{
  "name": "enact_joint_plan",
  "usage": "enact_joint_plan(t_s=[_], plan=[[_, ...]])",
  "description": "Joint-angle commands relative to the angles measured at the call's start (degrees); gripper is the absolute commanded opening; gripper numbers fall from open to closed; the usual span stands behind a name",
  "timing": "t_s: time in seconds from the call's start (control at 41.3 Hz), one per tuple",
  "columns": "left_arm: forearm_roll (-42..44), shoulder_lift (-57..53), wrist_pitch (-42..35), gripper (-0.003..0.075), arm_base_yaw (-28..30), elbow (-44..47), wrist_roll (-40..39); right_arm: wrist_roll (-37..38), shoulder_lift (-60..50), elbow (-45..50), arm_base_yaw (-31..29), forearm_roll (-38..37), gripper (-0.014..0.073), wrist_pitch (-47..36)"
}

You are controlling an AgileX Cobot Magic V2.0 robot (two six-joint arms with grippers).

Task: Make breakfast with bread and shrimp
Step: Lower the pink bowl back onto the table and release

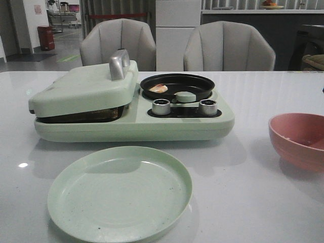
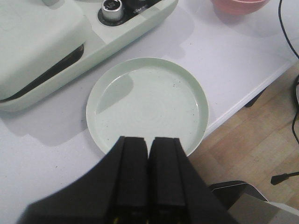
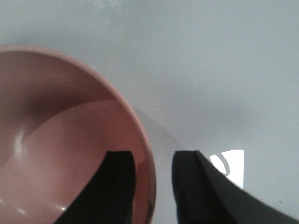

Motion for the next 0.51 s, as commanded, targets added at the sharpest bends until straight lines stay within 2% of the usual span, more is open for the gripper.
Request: enact_joint_plan(t_s=[0.0, 0.242, 0.484], plan=[[0.1, -0.2, -3.8, 0.0101, -0.5, -1.7, -0.5, -0.6, -2.9, -2.6, -0.2, 0.8, 0.0449, -1.2], [0.1, -0.2, -3.8, 0.0101, -0.5, -1.7, -0.5, -1.4, -11.4, -3.3, 4.3, 0.5, 0.0447, 0.6], [0.1, -0.2, -3.8, 0.0101, -0.5, -1.7, -0.5, -2.0, -24.0, -3.1, 18.1, -3.8, 0.0447, 4.5]])
